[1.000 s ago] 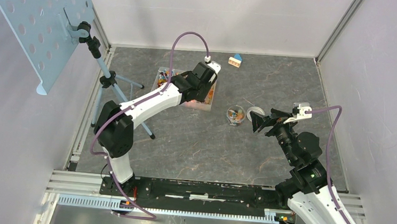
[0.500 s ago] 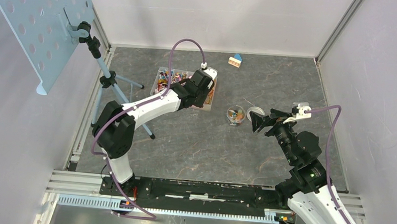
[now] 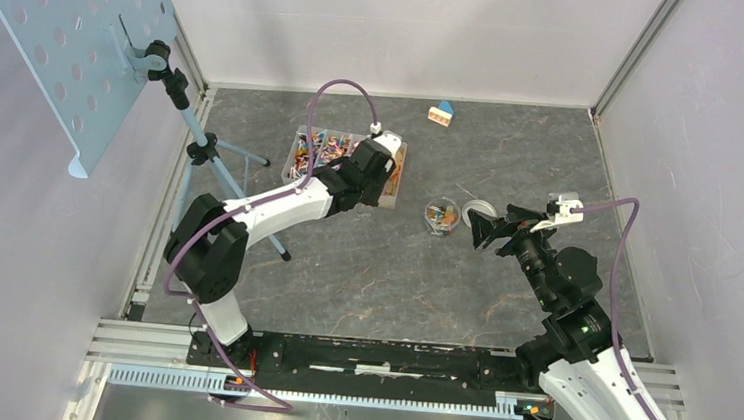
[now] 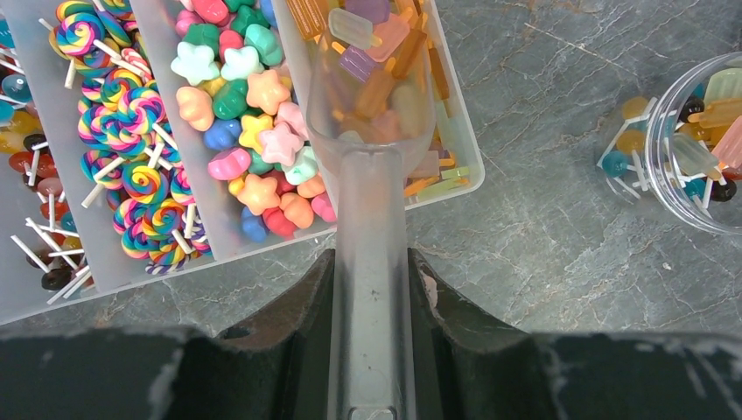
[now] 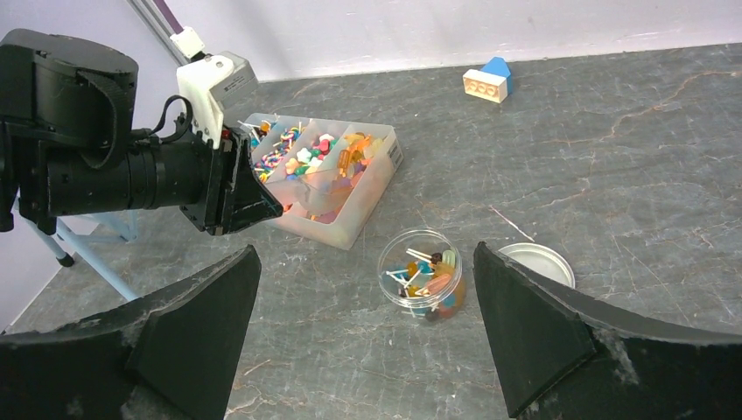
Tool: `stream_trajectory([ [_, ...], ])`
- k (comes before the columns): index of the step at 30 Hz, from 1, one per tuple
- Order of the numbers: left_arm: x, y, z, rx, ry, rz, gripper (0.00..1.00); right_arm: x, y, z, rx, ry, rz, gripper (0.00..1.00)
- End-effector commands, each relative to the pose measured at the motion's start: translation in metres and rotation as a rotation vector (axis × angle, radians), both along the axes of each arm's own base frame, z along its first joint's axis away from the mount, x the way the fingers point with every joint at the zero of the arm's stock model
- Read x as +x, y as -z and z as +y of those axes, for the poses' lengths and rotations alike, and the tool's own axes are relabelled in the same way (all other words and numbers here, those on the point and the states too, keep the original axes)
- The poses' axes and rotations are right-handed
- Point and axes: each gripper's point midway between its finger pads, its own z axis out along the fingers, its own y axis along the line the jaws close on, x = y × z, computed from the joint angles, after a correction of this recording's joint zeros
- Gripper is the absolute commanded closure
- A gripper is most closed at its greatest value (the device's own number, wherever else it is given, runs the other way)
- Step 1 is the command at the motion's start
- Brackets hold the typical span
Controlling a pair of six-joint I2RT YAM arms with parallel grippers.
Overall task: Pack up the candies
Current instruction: Scoop the fake candies from the storage box.
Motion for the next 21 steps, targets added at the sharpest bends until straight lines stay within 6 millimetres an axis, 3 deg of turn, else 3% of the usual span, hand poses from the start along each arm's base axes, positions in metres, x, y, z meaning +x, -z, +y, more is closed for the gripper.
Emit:
stream_trajectory([
  [1,0.001,-0.01,0.013,-0.018,-0.056,-0.05,0.98,0.0,-0.012,0.001,0.028,-0.002,-0.04,0.02],
  [11,-0.003,-0.005,0.023,-0.026,-0.058,-0.117,0.98,-0.001,-0.009,0.001,0.038,-0.004,-0.034,0.02],
  [21,-0.005,-0.016,0.029,-0.057,-0.066,-0.176,0.98,-0.002,-0.011,0.001,0.042,-0.007,-0.036,0.02],
])
